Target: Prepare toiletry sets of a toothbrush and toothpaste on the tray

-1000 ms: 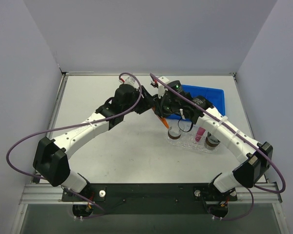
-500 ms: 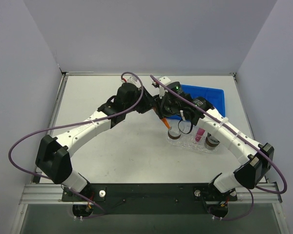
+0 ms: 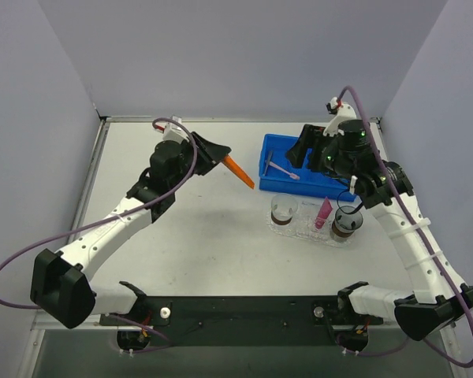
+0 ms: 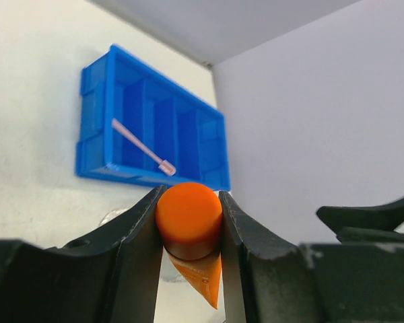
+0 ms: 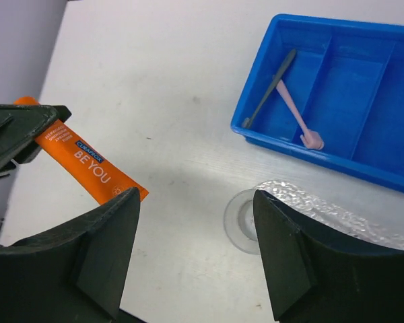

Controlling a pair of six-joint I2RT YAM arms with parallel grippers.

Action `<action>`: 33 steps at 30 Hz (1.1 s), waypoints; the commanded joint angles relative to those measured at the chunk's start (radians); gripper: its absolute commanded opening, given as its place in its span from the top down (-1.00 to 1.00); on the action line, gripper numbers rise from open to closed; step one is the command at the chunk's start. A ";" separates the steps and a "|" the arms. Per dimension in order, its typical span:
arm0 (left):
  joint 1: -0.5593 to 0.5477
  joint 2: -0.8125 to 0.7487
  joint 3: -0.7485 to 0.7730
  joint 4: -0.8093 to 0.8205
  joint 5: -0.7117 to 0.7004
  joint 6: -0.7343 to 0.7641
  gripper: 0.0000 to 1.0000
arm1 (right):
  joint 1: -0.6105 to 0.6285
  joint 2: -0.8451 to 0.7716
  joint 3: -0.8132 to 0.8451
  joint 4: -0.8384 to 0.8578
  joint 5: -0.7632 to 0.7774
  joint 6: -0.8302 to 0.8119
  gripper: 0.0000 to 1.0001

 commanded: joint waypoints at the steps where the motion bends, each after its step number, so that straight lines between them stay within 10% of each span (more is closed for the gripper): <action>1: 0.002 -0.092 -0.050 0.378 -0.004 0.039 1.00 | -0.064 -0.008 -0.015 0.009 -0.218 0.292 -0.25; 11: 0.004 -0.122 -0.104 0.607 -0.004 -0.019 1.00 | -0.115 -0.007 -0.227 0.430 -0.492 0.753 -0.16; 33: -0.047 -0.015 -0.066 0.730 -0.027 -0.068 1.00 | -0.117 -0.022 -0.337 0.771 -0.540 1.003 0.01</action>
